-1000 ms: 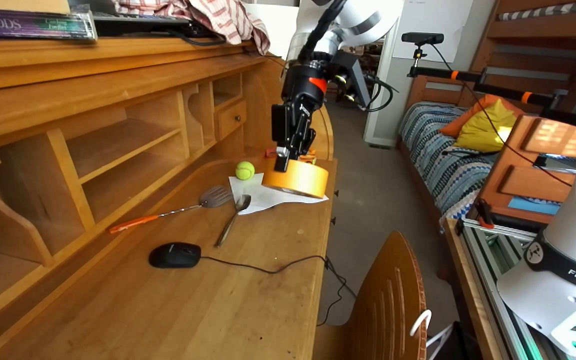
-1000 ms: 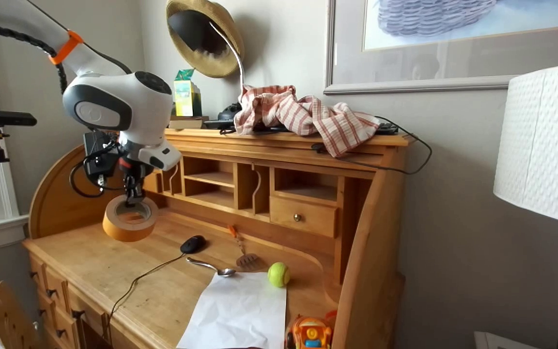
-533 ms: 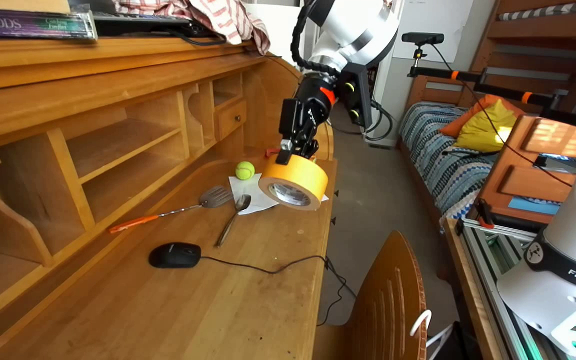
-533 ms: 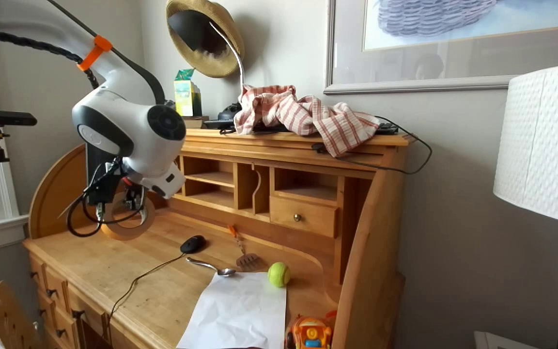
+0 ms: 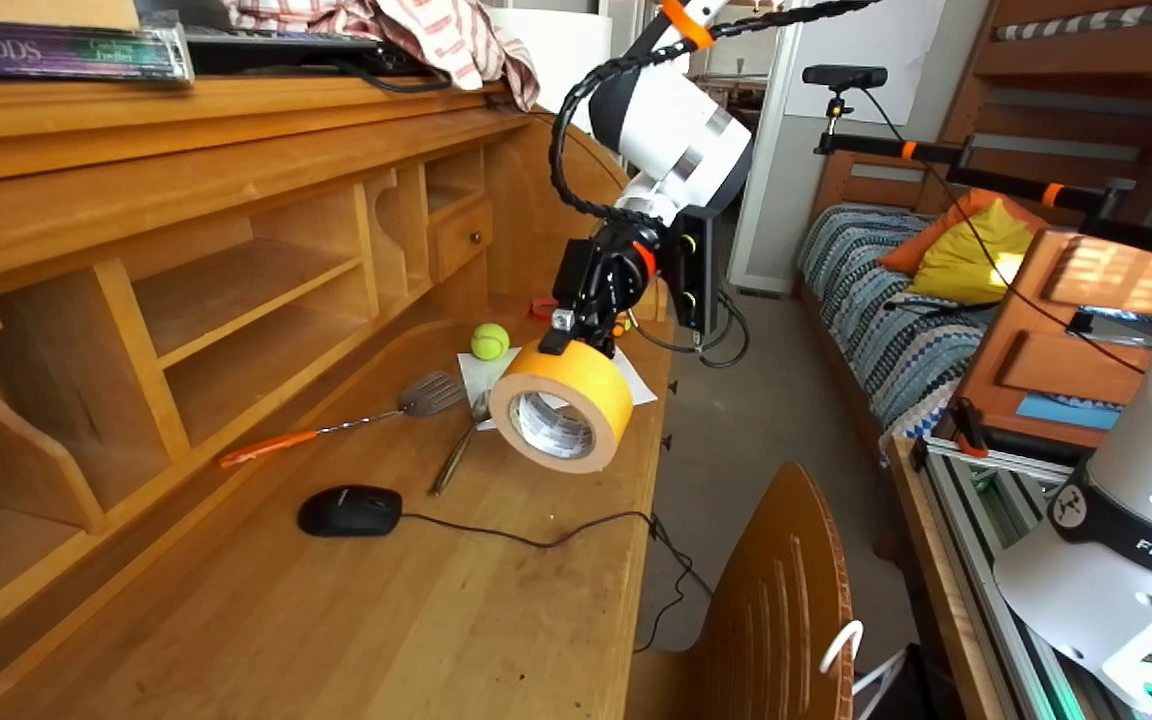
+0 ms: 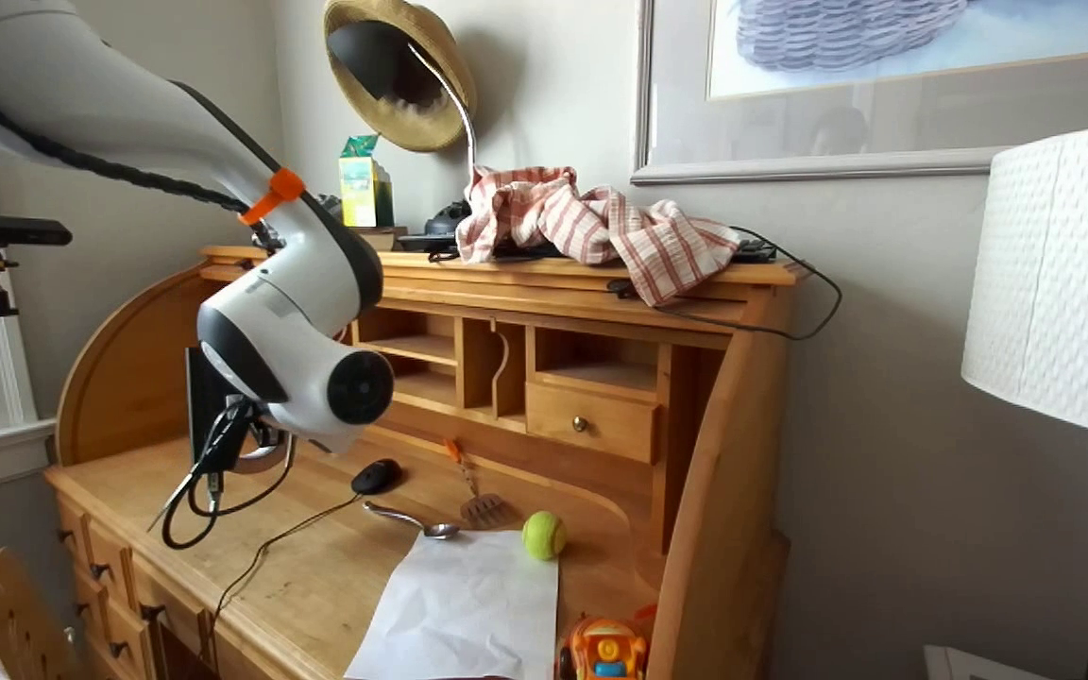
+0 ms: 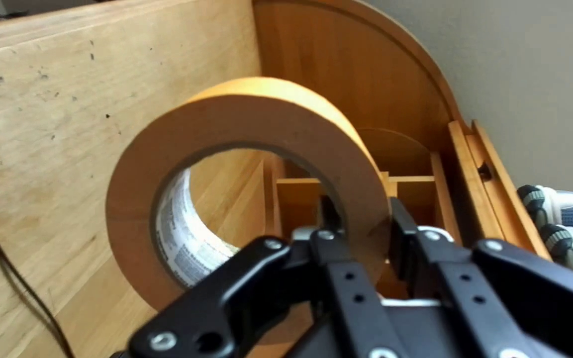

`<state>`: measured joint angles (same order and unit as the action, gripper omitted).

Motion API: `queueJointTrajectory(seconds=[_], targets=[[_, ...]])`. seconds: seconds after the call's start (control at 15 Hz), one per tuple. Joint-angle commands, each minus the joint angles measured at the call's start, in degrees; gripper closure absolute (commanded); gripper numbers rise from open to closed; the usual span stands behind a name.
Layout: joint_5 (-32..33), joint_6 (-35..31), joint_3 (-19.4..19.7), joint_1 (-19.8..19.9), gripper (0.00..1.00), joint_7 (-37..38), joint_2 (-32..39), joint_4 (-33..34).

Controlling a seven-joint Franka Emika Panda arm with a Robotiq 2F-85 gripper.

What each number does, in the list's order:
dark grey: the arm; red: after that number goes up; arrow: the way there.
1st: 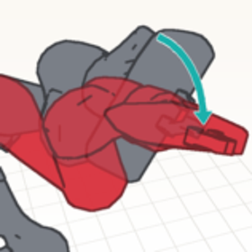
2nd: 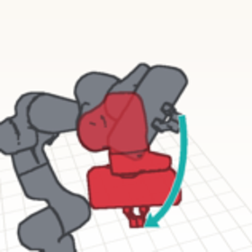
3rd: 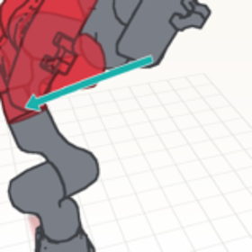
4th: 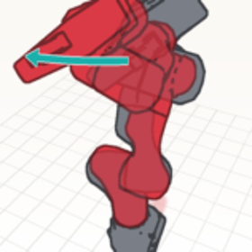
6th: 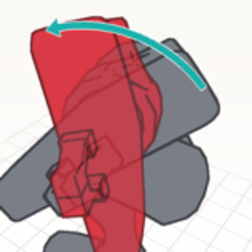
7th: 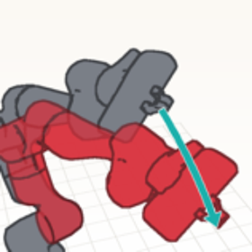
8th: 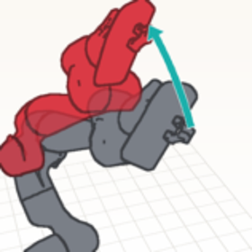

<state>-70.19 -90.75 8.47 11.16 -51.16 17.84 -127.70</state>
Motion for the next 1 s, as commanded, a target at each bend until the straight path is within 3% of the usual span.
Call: queueJointTrajectory(seconds=[0.0, 0.33, 0.93], targets=[[0.7, 8.4, -1.6, -0.2, 0.94, 2.9, 7.7, 7.2], [2.2, 5.2, -2.3, -3.4, 0.94, 16.0, 12.2, 12.1], [8.2, 4.8, -3.8, -5.8, 0.94, 30.7, 21.0, 22.1]])
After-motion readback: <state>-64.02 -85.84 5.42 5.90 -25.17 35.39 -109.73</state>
